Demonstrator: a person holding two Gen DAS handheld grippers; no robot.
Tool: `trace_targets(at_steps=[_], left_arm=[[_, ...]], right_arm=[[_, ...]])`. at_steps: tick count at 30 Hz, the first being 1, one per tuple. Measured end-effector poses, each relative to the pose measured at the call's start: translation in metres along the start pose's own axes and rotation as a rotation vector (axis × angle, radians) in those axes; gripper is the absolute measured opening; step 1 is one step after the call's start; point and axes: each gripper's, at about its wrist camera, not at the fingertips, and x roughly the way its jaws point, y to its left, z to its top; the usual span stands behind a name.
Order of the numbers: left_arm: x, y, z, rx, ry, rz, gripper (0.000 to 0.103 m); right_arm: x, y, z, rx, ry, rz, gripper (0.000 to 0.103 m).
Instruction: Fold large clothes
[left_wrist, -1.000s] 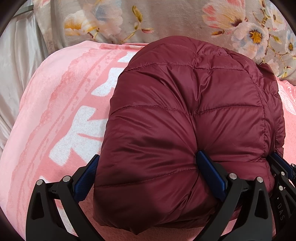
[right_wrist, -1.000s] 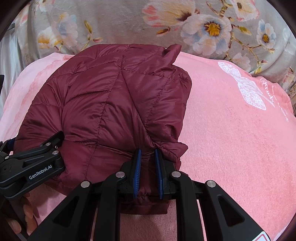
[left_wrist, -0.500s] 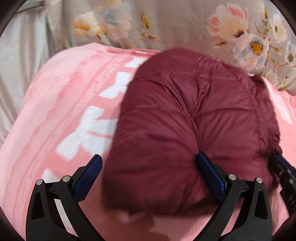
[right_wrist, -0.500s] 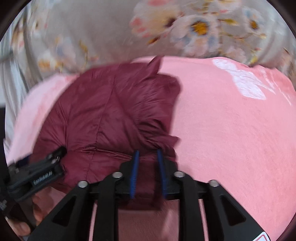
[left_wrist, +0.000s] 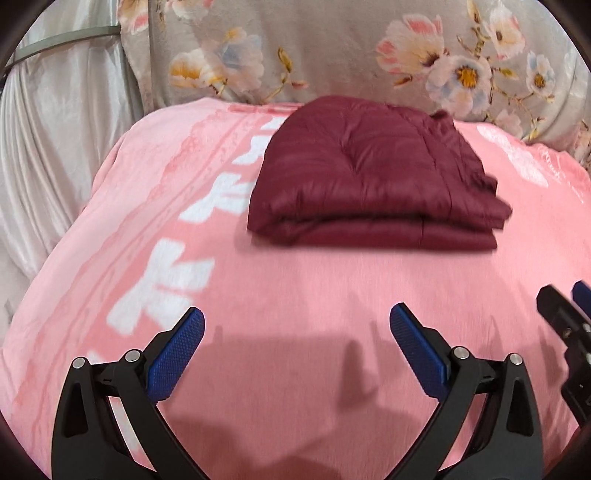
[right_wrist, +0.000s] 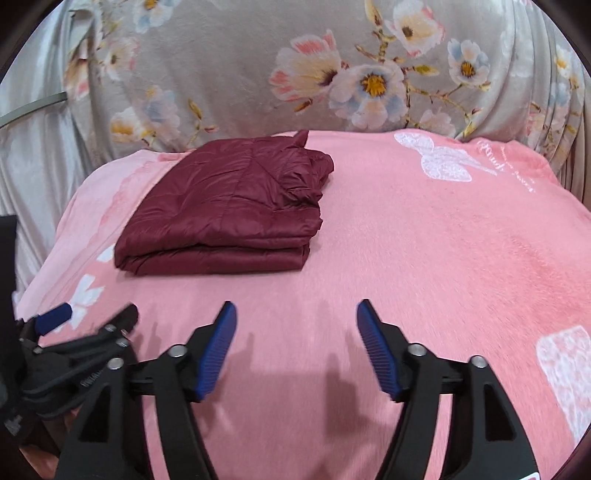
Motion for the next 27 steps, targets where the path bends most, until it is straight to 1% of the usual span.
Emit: trace_targets(at_steps=[5,9,16,20,27], left_arm=[[-0.008,0.001,-0.01,-0.016,0.002,0.003,0.098],[-0.01,-0.001,-0.012,-0.009,-0.004,0.005,0.098],[-0.007,-0.003,-0.014,0.003,0.005,-0.006,0.098],[-0.007,-0.005,-0.013,0.011,0.01,-0.006,0.098],[-0.007,-0.005,-0.013,0.014,0.008,-0.005,0.098]], right_arm=[[-0.012,0.006,-0.013,-0.013,0.004,0.003,0.077],[-0.014,0.008,-0.013,-0.028,0.002,-0.004,0.082],[-0.006,0.009,-0.014,-0.028,0.041,-0.001,0.082],[-0.005,0.009,-0.014,-0.034,0.042,-0.003,0.082],[-0.006,0.018,-0.016,-0.083,0.033,-0.022,0.083]])
